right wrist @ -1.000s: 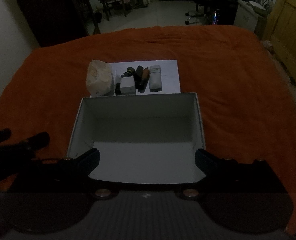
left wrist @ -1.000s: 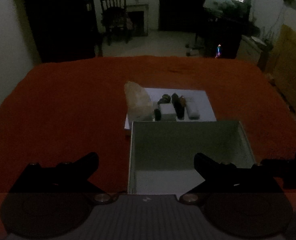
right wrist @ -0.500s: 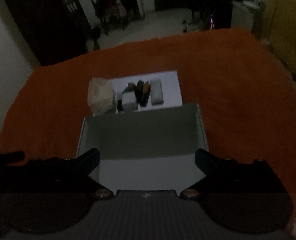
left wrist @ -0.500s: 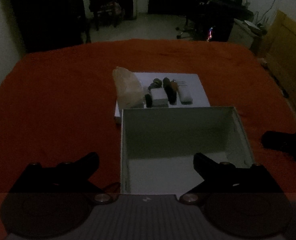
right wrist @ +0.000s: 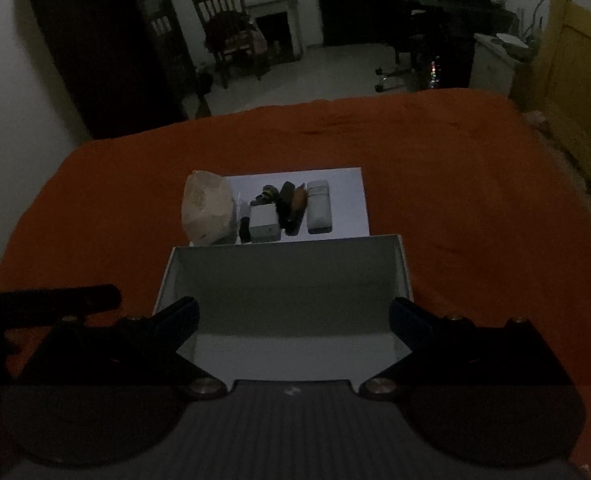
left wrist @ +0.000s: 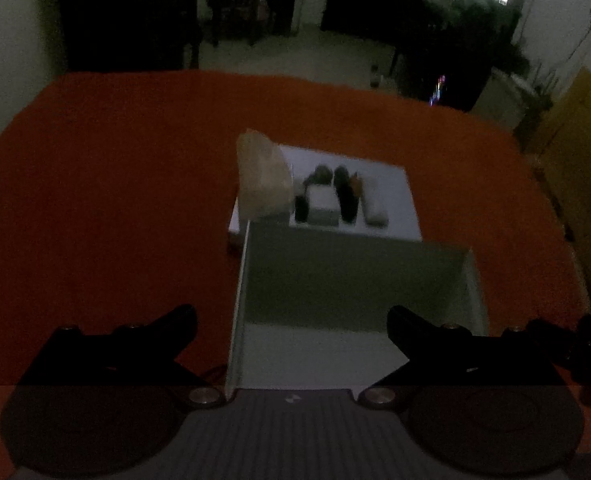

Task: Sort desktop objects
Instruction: 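Move both tools toward the objects on the white sheet, then grasp the white charger with the left tool while the right tool grasps the white spray bottle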

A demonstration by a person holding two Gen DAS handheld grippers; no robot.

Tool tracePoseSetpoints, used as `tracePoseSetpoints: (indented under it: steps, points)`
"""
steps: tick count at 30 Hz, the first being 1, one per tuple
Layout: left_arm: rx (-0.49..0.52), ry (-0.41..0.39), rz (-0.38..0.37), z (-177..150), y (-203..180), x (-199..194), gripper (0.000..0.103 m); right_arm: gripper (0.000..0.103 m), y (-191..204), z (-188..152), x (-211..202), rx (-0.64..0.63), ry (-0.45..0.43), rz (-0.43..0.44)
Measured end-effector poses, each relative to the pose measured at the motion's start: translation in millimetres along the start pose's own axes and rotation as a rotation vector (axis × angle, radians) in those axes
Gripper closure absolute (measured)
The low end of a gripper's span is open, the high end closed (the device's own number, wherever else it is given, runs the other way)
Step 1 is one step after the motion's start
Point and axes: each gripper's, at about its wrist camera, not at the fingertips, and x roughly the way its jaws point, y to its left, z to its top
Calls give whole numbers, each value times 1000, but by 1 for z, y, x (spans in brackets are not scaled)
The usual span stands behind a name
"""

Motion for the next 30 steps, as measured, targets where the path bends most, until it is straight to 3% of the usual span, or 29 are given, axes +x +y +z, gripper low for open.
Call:
tracePoseSetpoints:
  steps: [4,6,8,12,15,19,22,26,30]
  points:
    - [111,-44,67,2,-13,4,0,0,1,2,-1,-11,5,-2]
    - [175,-25,120,7,-21,8,0,0,2,5,-3,-29,-3,-19]
    - [220,-6,116,15,-26,10,0,0,1,10,-1,-52,6,-24]
    - [172,-2,61,38,-17,17,0,0,-13,29,13,-33,48,36]
    - [156,15,27,59,-14,28,0,0,-23,46,22,-23,30,19]
    - [233,26,15,80,-22,46,0,0,-31,68,37,-43,3,-30]
    - [165,65,-66,94,-17,61,0,0,-37,83,48,-34,-1,-42]
    - [76,18,-24,107,-14,74,0,0,-42,103,61,-22,-29,-60]
    - [93,31,10,124,-18,95,0,0,-45,124,78,-29,-47,-67]
